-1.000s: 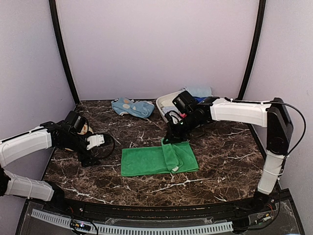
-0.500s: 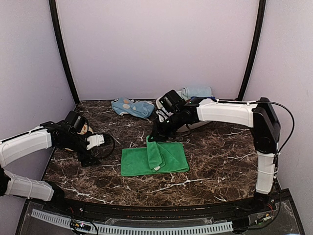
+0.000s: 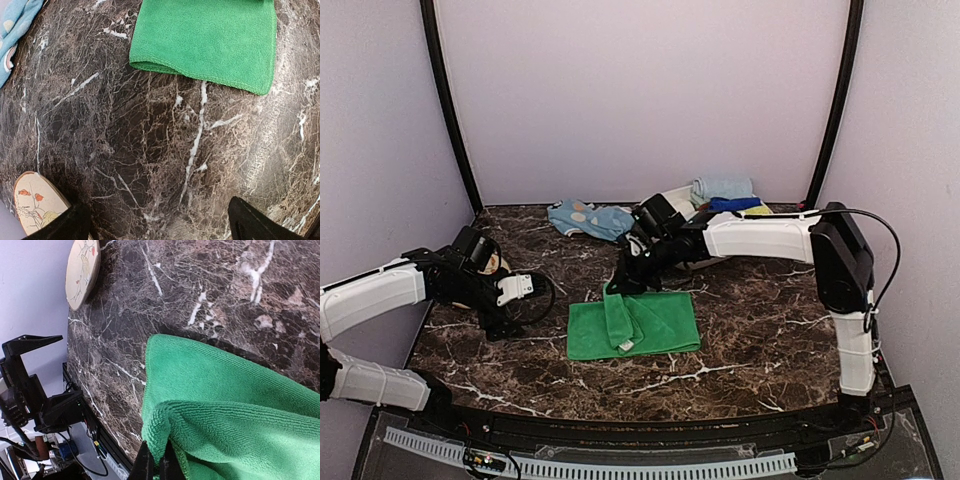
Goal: Roll the towels
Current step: Fold the towel at the center of the board.
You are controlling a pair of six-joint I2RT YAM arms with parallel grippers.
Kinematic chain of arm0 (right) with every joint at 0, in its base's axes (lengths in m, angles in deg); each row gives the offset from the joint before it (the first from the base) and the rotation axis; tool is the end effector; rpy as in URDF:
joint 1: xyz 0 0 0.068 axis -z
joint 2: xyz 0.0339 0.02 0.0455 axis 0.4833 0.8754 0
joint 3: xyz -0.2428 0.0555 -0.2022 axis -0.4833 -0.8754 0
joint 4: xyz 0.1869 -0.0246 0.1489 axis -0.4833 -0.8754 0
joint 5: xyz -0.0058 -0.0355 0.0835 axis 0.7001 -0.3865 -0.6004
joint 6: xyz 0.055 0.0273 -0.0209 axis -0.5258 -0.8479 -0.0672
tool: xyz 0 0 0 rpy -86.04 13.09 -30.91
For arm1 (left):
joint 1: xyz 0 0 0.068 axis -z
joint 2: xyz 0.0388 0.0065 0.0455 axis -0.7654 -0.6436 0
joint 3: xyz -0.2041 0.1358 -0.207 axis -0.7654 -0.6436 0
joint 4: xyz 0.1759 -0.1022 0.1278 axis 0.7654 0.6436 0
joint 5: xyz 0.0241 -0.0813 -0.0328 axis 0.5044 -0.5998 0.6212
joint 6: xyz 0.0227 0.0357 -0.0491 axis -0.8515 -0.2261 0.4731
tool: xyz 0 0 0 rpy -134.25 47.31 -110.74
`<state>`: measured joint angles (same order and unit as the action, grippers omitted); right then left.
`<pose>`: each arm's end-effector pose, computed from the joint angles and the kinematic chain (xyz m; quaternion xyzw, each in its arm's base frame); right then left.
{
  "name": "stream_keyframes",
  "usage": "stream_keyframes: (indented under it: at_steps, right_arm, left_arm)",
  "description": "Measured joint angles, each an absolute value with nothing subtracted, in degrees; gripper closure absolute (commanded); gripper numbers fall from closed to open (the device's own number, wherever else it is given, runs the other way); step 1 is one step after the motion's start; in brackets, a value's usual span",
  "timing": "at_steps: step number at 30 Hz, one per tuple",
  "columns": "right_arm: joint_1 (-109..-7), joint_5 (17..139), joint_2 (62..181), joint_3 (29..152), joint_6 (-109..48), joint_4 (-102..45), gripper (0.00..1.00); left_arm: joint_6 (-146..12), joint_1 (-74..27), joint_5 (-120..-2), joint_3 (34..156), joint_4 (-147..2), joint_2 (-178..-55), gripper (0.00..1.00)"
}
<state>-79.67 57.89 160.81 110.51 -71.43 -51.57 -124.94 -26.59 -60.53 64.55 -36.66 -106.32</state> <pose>0.2886 0.3902 0.2537 -0.1085 0.9069 0.4032 0.0567 0.1659 -0.0789 0.2615 0.5618 0.7737 -0.0058 0.2928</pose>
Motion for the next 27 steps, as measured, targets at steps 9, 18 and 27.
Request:
stream_keyframes:
  at_steps: [9,18,27]
  right_arm:
    - [-80.6,57.5,163.7,113.7,-74.4,-48.8,1.0]
    - [-82.7,55.5,171.4,117.1,-79.4,-44.1,0.7]
    - [-84.2,54.2,174.5,121.8,-82.8,-38.4,0.7]
  left_arm:
    - [-125.1,-26.6,-60.5,63.9,-36.7,-106.1,0.01]
    - [-125.6,-26.6,-60.2,63.8,-36.7,-106.1,0.01]
    - [-126.0,-26.6,-59.5,63.8,-36.8,-105.9,0.01]
